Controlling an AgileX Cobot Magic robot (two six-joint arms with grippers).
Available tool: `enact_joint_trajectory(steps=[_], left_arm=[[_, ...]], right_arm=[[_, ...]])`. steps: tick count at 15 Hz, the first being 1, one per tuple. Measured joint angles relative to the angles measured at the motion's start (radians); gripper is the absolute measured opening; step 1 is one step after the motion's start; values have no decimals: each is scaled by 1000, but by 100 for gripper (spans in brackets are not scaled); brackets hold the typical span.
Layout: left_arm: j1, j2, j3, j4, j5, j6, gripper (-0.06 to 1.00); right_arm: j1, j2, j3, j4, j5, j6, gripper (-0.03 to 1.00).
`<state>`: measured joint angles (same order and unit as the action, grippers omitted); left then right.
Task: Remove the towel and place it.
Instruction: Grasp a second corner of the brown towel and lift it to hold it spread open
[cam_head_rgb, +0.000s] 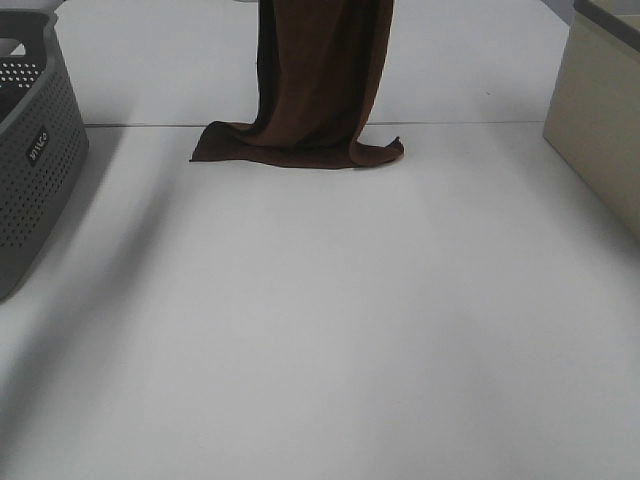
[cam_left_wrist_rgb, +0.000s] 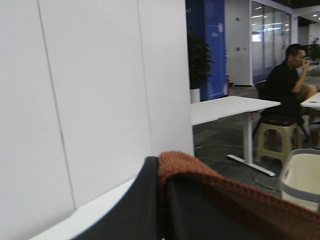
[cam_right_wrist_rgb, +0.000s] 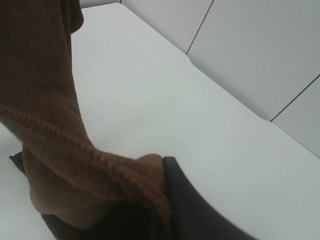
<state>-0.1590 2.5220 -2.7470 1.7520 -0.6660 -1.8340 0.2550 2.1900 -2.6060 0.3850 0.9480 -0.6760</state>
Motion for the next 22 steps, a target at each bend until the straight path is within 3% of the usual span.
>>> enact_joint_trajectory(steps=[3,6,9,12,13,14,16,18,19,22], left_arm=[[0,0,0,0,108,232,0],[0,0,0,-1,181,574,0],[0,0,0,-1,201,1089,0],[0,0,0,-2,313,1495,0],[0,0,5,-3,420,1785,0],[5,0,23,-10,465,1851,0],[12,0,72,-42,547,1879,0],[10,1,156,-143,653,1875,0],[-2,1,185,-230,699,1871,0],[-62,1,206,-633,900,1871,0]], right_arm=[[0,0,0,0,0,0,1],[0,0,0,0,0,-7,1],[0,0,0,0,0,-27,1],[0,0,0,0,0,-66,1],[1,0,0,6,0,-78,1],[1,0,0,18,0,-78,1],[6,0,0,41,0,-79,1],[18,3,0,72,4,-79,1],[22,5,0,74,12,-79,1],[22,12,0,72,19,-79,1]])
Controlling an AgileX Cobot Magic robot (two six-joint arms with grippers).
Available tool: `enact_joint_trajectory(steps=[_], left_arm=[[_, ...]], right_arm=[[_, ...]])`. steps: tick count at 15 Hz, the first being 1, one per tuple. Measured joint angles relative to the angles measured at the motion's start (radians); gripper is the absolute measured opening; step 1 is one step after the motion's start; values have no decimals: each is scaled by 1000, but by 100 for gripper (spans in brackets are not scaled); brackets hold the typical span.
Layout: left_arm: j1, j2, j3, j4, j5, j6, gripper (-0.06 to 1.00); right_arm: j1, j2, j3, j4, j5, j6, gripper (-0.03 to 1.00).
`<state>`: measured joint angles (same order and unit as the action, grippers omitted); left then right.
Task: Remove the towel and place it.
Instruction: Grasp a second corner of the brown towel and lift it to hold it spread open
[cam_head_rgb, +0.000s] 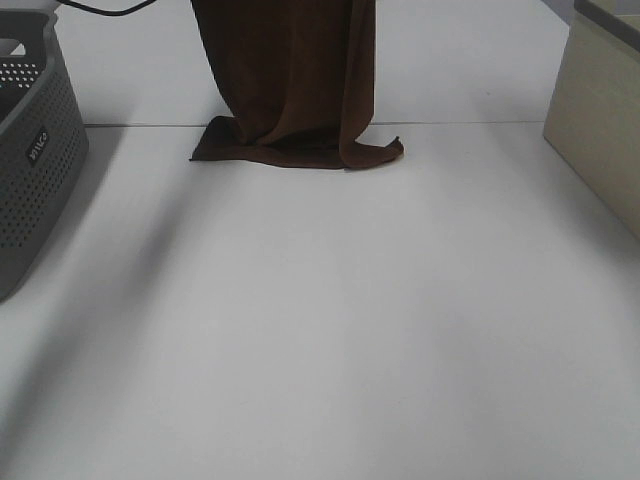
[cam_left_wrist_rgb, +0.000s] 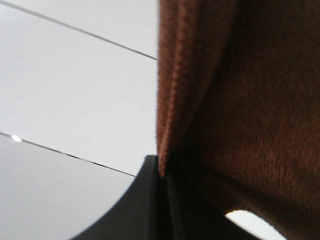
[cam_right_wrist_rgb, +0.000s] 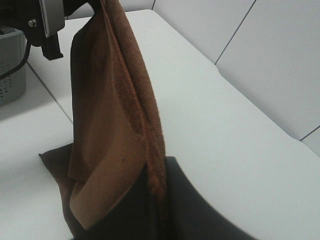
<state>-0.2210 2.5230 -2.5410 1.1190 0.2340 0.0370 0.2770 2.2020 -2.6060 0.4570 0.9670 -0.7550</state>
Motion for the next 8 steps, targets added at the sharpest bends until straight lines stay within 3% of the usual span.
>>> enact_joint_trajectory(steps=[4,5,6,8], left_arm=[[-67,-37,0,-594,367,71,0],[-66,-63,0,-808,492,79,0],[-62,-79,-3,-932,571,79,0],[-59,-104,-5,-1076,655,74,0]], right_arm=[[-7,0,0,-27,11,0,1],[-12,0,0,-37,12,0,1],[-14,0,0,-46,11,0,1],[-15,0,0,-55,11,13,1]])
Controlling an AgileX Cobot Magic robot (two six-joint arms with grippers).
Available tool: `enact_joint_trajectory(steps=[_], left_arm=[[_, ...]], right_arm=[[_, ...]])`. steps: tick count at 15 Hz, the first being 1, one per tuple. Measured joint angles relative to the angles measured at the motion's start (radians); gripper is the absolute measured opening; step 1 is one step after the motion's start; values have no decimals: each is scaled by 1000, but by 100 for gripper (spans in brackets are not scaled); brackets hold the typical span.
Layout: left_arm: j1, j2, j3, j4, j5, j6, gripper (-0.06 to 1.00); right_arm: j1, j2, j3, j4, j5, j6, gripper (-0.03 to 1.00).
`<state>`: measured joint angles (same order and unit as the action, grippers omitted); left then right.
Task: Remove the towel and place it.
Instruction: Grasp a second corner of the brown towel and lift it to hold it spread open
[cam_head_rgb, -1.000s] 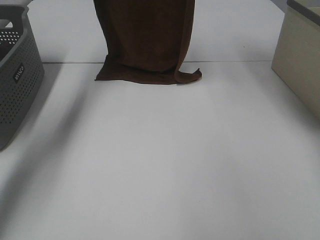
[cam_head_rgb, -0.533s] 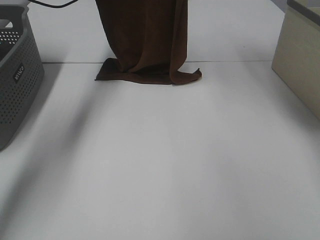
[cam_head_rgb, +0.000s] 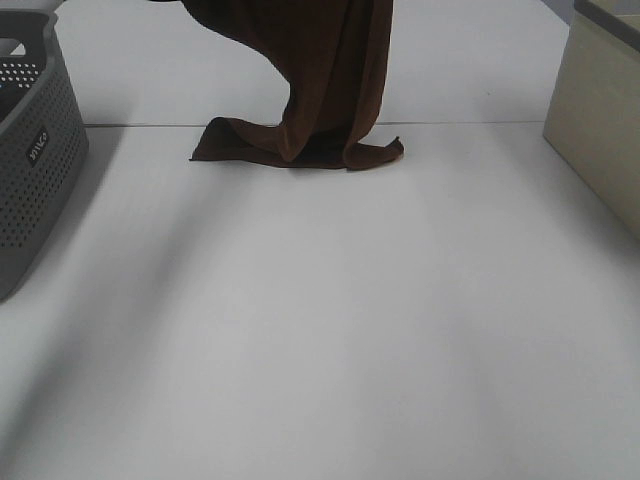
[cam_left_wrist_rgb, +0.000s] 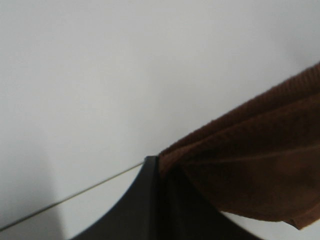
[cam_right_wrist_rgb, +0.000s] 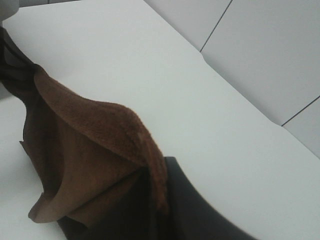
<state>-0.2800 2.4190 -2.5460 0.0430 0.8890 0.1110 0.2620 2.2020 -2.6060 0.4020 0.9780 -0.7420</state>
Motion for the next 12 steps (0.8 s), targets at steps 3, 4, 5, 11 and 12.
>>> enact_joint_trajectory(steps=[3,4,5,11,12], left_arm=[[0,-68,0,-43,24,-2,0],[0,-114,0,-43,34,21,0],[0,-158,-1,-43,50,72,0],[0,-342,-2,-102,249,170,0],[0,-362,-2,-102,273,132,0]], right_arm=[[0,-8,0,-73,0,103,1],[0,-20,0,-118,0,153,1],[0,-38,0,-147,0,189,1],[-3,-105,0,-127,211,280,1],[-3,-114,0,-126,233,295,1]])
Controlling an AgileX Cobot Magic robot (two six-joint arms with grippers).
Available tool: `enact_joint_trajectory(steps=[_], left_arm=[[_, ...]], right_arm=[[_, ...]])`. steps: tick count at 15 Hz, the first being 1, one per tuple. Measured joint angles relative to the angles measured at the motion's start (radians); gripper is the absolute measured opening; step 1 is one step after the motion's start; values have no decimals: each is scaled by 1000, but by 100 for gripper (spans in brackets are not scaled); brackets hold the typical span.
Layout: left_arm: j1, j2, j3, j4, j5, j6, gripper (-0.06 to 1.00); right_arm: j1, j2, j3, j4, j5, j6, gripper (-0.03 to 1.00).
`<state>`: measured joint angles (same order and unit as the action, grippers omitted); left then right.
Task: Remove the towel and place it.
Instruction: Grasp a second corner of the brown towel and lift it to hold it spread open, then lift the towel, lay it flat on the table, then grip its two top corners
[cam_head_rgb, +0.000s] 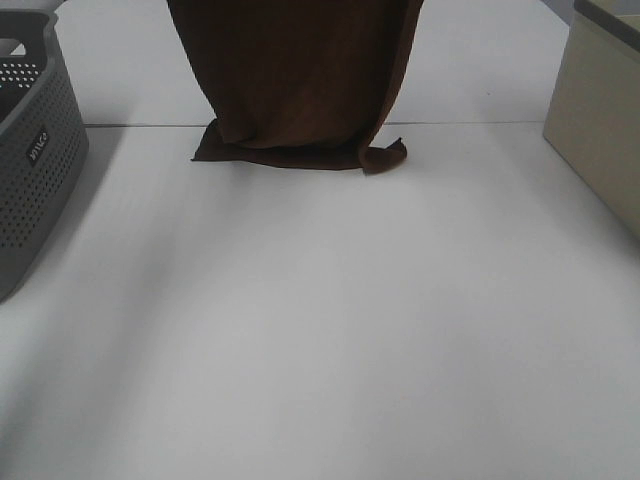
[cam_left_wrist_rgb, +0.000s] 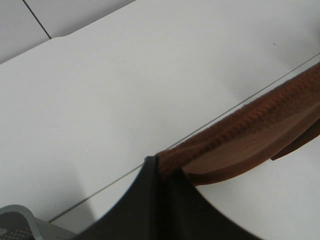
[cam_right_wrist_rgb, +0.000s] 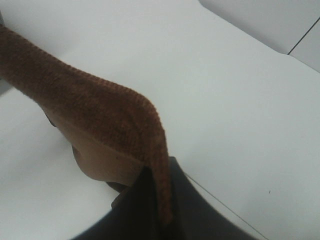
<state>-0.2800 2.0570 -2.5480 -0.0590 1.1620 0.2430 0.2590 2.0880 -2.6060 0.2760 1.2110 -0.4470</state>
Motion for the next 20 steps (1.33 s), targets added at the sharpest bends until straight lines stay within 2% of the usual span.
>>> enact_joint_trajectory(steps=[2,5,6,7,10,13,17,20], left_arm=[[0,-34,0,0,44,-50,0],[0,-54,0,-1,47,-61,0],[0,-62,0,0,49,-63,0],[0,-108,51,0,50,-66,0],[-1,-221,233,3,51,-56,0],[-3,-334,404,24,51,-51,0],[-7,-430,450,16,49,-48,0],[-11,-445,450,52,46,-46,0]], right_arm=[[0,-35,0,3,10,77,1],[0,-98,12,34,12,193,1],[0,-138,55,58,12,206,1],[0,-226,191,85,12,215,1],[3,-335,399,100,13,152,1],[6,-379,472,118,14,74,1],[8,-424,476,145,14,65,1],[13,-430,468,157,-17,58,1]])
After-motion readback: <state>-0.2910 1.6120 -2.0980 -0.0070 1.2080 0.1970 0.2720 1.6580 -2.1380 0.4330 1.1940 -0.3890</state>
